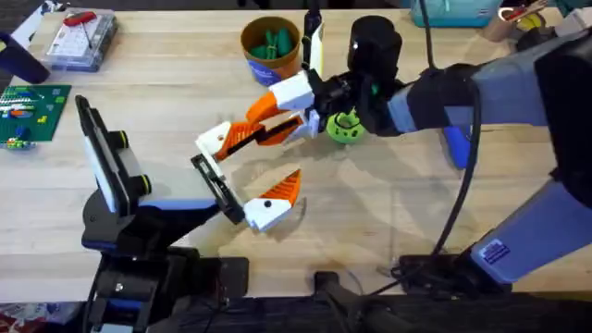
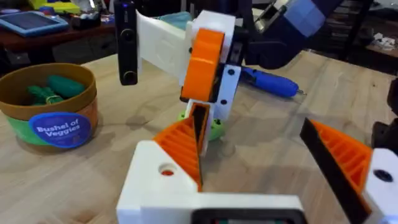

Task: Pick up the gripper from the table and insert it into the empty holder that is missing its gripper. Then pick up a screw, insert it into the mounting hole, and use the screwdriver to tighten it. Finally, clean up the table by picking up the vegetable and placing it into the bucket.

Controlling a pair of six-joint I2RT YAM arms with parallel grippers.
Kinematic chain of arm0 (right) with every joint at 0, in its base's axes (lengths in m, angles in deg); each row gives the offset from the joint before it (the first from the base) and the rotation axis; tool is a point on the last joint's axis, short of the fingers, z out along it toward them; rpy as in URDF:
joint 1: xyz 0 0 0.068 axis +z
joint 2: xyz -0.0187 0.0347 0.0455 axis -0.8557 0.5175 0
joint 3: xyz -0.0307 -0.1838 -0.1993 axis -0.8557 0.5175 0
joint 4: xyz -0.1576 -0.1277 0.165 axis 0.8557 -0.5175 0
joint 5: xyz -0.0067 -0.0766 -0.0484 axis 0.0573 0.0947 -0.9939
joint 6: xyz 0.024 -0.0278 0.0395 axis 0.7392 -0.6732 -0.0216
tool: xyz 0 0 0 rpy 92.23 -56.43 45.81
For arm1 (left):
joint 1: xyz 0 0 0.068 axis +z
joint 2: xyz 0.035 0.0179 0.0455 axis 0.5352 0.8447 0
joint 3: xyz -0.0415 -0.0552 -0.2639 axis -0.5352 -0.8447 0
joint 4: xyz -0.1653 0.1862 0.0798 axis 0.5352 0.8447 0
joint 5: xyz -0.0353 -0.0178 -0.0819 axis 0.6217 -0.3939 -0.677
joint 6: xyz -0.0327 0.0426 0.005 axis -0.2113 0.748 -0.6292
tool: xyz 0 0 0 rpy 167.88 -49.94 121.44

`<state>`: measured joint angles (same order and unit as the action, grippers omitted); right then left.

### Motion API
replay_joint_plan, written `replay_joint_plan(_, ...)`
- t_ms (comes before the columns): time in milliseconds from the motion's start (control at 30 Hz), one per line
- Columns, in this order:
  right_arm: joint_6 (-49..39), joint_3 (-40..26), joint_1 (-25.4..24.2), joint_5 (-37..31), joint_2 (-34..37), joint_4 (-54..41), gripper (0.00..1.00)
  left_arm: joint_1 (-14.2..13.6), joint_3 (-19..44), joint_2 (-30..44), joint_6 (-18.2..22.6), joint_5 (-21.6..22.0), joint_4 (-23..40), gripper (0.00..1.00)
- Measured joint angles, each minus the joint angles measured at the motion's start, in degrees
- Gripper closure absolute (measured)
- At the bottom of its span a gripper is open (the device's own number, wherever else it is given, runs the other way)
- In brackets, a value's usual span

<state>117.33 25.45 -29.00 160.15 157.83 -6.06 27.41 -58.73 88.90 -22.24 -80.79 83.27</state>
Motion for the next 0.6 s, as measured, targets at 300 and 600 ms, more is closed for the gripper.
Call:
replay_joint_plan(300,0.0,0.0,1.2,-1.9,0.0,-0.1,0.670,0.0,0.0,0.0,0.0,0.0,0.0,0.014)
replay_joint_plan(600,-0.2,0.1,1.5,-2.9,0.0,-0.2,0.992,0.0,0.0,0.0,0.4,0.1,-0.1,0.014)
